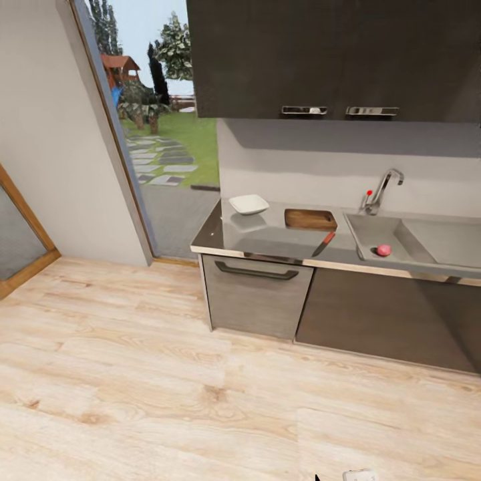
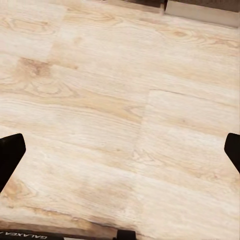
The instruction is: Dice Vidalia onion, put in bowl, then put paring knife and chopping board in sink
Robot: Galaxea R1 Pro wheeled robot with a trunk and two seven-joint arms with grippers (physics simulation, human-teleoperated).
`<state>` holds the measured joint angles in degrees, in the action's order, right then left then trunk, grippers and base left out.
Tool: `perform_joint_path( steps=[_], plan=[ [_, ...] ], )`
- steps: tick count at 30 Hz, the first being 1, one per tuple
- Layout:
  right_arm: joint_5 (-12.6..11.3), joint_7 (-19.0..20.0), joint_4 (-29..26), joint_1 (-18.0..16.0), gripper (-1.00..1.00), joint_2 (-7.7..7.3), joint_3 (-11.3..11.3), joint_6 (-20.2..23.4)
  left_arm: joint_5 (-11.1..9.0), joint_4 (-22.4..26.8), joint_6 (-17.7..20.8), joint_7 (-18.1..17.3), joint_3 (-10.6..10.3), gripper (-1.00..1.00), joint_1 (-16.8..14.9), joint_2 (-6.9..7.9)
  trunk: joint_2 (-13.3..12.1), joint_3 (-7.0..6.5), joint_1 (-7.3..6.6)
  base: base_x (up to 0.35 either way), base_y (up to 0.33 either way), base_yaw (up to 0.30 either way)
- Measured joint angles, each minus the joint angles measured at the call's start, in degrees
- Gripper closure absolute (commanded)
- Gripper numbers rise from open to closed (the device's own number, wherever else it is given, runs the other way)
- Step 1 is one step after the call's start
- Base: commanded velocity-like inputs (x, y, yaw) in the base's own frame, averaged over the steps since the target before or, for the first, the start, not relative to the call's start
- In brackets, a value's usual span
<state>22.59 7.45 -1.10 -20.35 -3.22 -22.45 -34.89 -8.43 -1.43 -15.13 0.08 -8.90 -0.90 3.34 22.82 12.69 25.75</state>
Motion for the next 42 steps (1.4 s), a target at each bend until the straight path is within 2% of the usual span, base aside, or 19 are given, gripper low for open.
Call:
perform_joint_path(
  steps=[5, 12, 21, 42],
  plan=[
    [0.0, -0.11, 0.0, 0.0, -1.0, -0.07, -0.06, 0.04, 0.0, 0.0, 0.04, 0.0, -0.01, -1.0, 0.0, 0.01, 0.0, -0.28, 0.0, 0.0, 0.0, 0.0],
    [0.16, -2.37, 0.0, 0.0, -1.0, 0.0, 0.0, 0.07, 0.0, 0.0, 0.02, 0.0, 0.0, -1.0, 0.0, -0.01, 0.0, -0.32, 0.0, 0.0, 0.0, 0.0],
    [0.16, -2.67, 0.0, 0.0, -1.0, 0.02, 0.01, 0.07, 0.0, 0.0, 0.01, 0.0, 0.0, -1.0, 0.0, 0.0, 0.0, -0.4, 0.0, 0.0, 0.0, 0.0],
    [0.16, -2.68, 0.0, 0.0, -1.0, -0.02, -0.08, 0.02, 0.0, 0.0, 0.02, 0.0, 0.0, -1.0, 0.0, -0.05, 0.0, -2.23, 0.0, 0.0, 0.0, 0.0]
  ],
)
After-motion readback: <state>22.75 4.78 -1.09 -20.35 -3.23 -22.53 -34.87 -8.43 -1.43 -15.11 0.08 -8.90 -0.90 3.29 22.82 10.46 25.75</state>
